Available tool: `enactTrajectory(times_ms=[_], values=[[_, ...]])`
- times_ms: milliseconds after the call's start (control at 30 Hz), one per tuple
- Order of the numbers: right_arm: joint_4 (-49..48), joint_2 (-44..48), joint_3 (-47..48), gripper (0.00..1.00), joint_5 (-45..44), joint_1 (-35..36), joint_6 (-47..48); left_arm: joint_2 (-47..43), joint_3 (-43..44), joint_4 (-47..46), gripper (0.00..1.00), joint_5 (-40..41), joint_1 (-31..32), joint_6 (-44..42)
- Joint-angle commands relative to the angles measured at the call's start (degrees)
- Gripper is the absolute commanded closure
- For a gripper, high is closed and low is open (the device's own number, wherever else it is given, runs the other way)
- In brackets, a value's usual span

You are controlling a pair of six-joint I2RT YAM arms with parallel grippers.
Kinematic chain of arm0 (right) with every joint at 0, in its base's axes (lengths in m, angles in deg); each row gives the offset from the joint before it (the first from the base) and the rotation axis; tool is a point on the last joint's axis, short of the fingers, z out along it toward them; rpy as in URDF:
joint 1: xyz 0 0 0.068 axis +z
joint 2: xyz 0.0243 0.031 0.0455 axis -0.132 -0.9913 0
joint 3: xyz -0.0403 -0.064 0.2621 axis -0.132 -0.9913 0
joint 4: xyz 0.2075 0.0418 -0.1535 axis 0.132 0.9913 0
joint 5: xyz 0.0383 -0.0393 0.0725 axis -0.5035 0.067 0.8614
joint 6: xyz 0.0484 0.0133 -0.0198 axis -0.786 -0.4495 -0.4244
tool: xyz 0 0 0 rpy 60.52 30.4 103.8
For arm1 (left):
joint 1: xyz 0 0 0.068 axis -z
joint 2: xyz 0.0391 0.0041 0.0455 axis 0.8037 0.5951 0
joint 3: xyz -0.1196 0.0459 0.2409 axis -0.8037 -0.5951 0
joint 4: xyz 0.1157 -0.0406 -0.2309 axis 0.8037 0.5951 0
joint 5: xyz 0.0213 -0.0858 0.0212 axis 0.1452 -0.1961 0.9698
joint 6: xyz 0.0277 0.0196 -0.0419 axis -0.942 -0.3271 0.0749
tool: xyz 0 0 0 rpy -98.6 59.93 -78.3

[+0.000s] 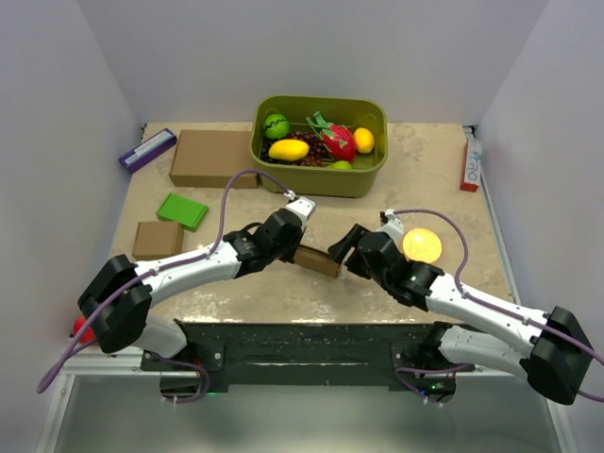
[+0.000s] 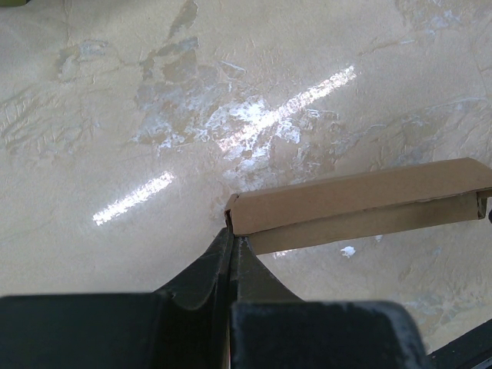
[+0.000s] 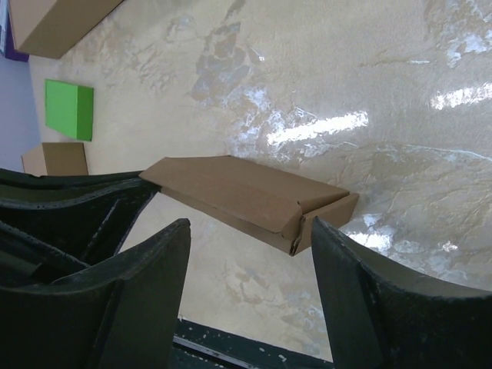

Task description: Fold the paper box

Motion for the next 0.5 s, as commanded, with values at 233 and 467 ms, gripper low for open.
enactTrajectory(times_ms=[233,467], values=[[-3.2,-2.0,-1.9,0.32,-2.5,-0.9,-3.8,0.4,-0.4,4.3,1.0,-3.1,0.6,1.1],[-4.8,-2.9,-2.9,0.34,-1.8,-0.8,-4.2,0.4,-0.7,4.2,1.0,-3.1,0.6,1.2]])
